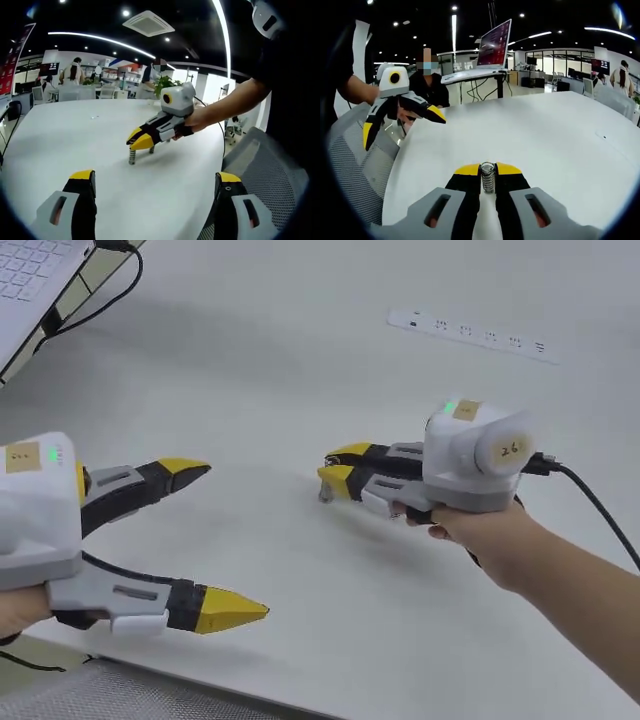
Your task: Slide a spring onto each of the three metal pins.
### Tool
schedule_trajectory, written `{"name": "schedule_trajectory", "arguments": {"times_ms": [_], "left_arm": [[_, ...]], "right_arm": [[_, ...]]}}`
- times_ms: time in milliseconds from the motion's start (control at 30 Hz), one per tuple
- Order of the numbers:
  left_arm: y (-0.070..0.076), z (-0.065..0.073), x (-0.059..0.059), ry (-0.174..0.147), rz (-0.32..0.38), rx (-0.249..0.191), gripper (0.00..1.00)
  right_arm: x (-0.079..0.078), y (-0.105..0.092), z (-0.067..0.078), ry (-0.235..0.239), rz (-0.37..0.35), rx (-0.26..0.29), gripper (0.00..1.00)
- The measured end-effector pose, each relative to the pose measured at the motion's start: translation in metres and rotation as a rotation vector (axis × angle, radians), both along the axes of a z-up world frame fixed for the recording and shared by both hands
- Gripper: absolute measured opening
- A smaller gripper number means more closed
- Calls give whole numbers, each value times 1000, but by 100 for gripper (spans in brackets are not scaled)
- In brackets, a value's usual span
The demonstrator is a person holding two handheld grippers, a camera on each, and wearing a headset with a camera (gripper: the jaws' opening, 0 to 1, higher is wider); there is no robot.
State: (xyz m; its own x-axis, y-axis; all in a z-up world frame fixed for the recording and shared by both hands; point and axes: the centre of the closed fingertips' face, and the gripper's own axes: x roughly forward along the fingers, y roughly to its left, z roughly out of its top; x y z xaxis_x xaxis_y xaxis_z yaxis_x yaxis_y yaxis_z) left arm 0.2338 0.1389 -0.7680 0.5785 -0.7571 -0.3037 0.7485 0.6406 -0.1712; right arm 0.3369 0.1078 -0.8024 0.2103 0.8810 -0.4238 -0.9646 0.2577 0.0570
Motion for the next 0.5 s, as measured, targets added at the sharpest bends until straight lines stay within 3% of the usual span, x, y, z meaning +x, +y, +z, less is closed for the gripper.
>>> {"name": "schedule_trajectory", "arguments": {"times_ms": [133, 500], "left_arm": [[0, 0, 0, -1, -1, -3, 97], [-1, 3, 2, -6, 0, -5, 96]], "right_arm": [[-1, 0, -7, -1, 4, -14, 8], [-2, -1, -8, -30, 26, -51, 8]]}}
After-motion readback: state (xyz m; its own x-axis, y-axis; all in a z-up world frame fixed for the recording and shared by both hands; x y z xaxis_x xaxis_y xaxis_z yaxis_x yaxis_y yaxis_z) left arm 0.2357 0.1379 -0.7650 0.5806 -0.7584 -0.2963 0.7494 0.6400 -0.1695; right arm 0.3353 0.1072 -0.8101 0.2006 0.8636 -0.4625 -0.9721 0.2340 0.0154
